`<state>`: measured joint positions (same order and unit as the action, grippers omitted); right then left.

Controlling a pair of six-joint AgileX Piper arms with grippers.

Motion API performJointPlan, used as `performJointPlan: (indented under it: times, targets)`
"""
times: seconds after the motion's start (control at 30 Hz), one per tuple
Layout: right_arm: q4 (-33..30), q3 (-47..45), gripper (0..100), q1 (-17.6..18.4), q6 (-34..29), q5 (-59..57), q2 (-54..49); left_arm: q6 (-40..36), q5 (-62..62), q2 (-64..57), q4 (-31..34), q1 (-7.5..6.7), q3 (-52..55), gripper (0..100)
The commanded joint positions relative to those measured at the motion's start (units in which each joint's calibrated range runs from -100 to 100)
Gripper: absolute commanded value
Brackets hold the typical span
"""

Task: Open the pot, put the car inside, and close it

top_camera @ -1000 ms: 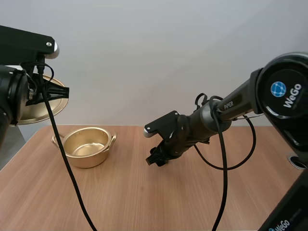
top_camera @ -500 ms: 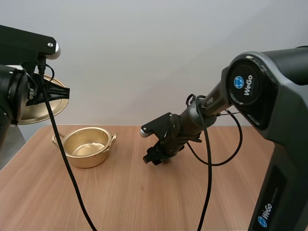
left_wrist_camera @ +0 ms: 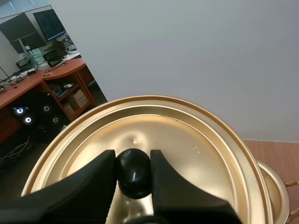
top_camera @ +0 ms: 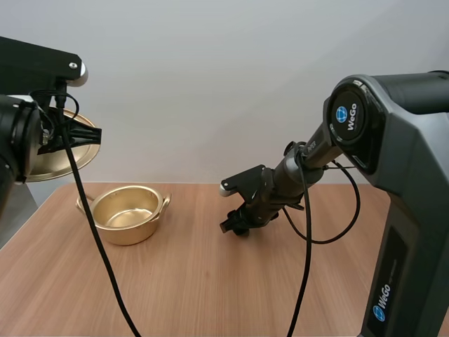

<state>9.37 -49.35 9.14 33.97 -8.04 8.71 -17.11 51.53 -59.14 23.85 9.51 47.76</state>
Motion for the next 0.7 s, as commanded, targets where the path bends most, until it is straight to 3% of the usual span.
performJointPlan:
  times: [0.0,0.27,0.5,0.67]
  targets:
    - [0.30,-0.13,0,-0.34,-0.03,-1.81,0.20,0.04,-0.16,-0.08,-0.02,0.00,-0.03,0]
    - [-1.61,-0.13,0,-0.50,3.08,-2.40,-1.20,0.04,-0.16,-0.21,-0.02,0.00,-0.03,0]
    - [-1.61,-0.05,0,-0.35,5.67,0.00,-8.22,0.04,0.54,-5.17,-0.02,0.00,-0.03,0]
    - [-1.50,1.44,0,1.84,8.59,-5.88,-12.06,0.66,8.39,-12.62,-0.02,0.00,-0.03,0]
